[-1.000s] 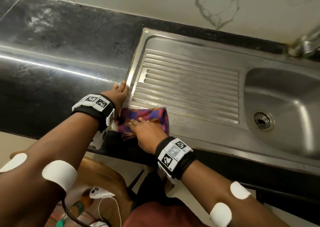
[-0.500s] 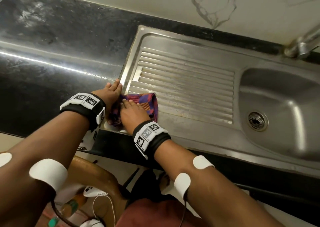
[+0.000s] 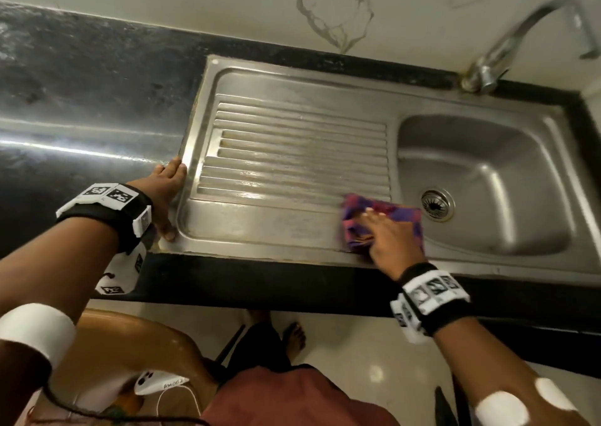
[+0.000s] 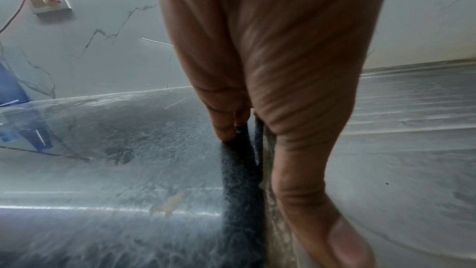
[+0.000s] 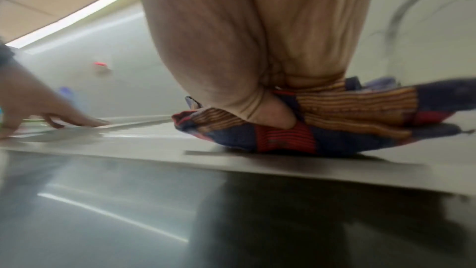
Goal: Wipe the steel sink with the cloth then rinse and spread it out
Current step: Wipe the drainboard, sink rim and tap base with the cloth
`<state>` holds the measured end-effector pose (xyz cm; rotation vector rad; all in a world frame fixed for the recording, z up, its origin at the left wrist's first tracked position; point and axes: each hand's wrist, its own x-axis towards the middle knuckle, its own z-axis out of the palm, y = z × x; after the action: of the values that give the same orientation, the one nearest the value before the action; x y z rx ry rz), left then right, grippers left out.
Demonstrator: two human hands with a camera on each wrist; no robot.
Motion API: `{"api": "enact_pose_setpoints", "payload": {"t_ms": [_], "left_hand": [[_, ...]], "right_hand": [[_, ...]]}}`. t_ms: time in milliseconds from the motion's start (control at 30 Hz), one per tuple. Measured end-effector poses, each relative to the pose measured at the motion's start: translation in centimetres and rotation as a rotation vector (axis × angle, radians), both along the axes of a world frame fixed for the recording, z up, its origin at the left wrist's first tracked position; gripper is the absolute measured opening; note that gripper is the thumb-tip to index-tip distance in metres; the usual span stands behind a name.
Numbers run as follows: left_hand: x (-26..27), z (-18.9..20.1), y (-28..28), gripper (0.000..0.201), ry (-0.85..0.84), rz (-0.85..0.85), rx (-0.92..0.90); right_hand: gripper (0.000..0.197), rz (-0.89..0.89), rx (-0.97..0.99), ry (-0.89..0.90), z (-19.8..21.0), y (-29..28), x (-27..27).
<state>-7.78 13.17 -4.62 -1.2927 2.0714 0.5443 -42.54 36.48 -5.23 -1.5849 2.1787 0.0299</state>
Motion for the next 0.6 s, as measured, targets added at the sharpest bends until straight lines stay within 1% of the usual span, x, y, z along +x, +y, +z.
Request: {"api": "enact_pose_setpoints", "payload": {"t_ms": [67, 100, 167, 267, 333, 433, 533, 600], "left_hand": [[-0.1, -0.1, -0.1, 0.156, -0.006, -0.006, -0.006], [-0.1, -0.1, -0.2, 0.157, -0.009, -0.016, -0.011], [-0.2, -0.2, -0.2, 0.159, -0.010, -0.027, -0.018], [-0.3, -0.3, -0.1, 0.157, -0.017, -0.034, -0.037], [-0.5, -0.2, 0.1, 0.156, -0.026, -0.040, -0.049], [-0.6, -0.1, 0.1, 0.156, -0.036, -0.040, -0.044], [-0.6, 0.1, 0.3, 0.154, -0.038, -0.041, -0.042], [-0.7, 0.3, 0.4, 0.151, -0.041, -0.047, -0.043]], "right_hand": [[0.068, -0.117, 0.041, 0.007, 0.2, 1.6, -2.7], [0.068, -0.140, 0.055, 0.006, 0.3, 2.0, -3.1], [0.066, -0.145, 0.075, 0.020, 0.4, 1.8, -2.6], [0.062, -0.105, 0.050, 0.032, 0.4, 0.5, 0.1], [0.062, -0.048, 0.023, -0.006, 0.6, -0.7, 2.9], [0.059, 0.114, -0.034, -0.047, 0.7, -3.8, 8.4], [0.049, 0.296, -0.053, -0.032, 0.1, -7.9, 14.2], [0.044, 0.368, -0.037, -0.017, -0.4, -9.8, 17.1]]}}
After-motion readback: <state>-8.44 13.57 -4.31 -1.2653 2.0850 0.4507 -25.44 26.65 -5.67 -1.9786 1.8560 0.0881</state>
